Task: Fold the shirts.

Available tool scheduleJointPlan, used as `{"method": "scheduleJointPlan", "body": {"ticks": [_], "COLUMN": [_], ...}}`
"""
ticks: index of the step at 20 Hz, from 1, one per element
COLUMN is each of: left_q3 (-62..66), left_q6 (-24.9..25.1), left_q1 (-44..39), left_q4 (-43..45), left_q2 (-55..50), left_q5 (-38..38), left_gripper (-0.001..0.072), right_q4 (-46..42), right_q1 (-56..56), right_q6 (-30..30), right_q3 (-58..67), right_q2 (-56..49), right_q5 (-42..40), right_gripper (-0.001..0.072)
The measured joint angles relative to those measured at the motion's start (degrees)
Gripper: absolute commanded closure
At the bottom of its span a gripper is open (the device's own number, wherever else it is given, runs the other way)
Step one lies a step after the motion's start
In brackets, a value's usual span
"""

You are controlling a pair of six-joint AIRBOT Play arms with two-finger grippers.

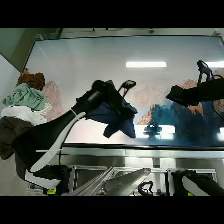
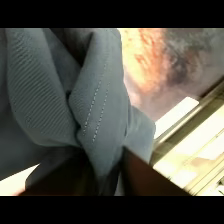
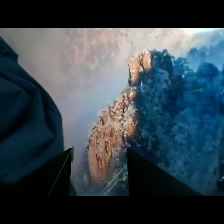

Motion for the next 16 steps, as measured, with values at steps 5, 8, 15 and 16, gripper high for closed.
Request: {"method": "scheduleJointPlan", "body": {"ticks": [5, 8, 15, 16], "left_q3": [6.8, 5.5, -18.3, -20.3], "left_q6": [-1.0, -0.5, 6.1, 7.7], "left_q1": [2.1, 10.6, 39.0, 42.3], "left_q4": [0.4, 5.5, 1.9, -0.2], "left_q2": [0.5, 6.1, 15.5, 14.7], "left_q5": [7.2, 11.9, 3.0, 1.6], "left_gripper": [0.0031, 0.0030, 0.0029, 0.0029], "right_q4": [2.6, 3.5, 17.9, 19.3], "right_q1": [1.0, 5.8, 15.0, 15.8], "right_q6": [-1.2, -1.2, -4.7, -5.1], "right_q3": [-1.5, -8.4, -16.5, -16.3], "right_q2": [0.9, 3.0, -3.4, -5.0], "right_q5": [-4.6, -5.2, 4.2, 4.8], "right_gripper": [0.0102, 0.0102, 0.0109, 0.0113]}}
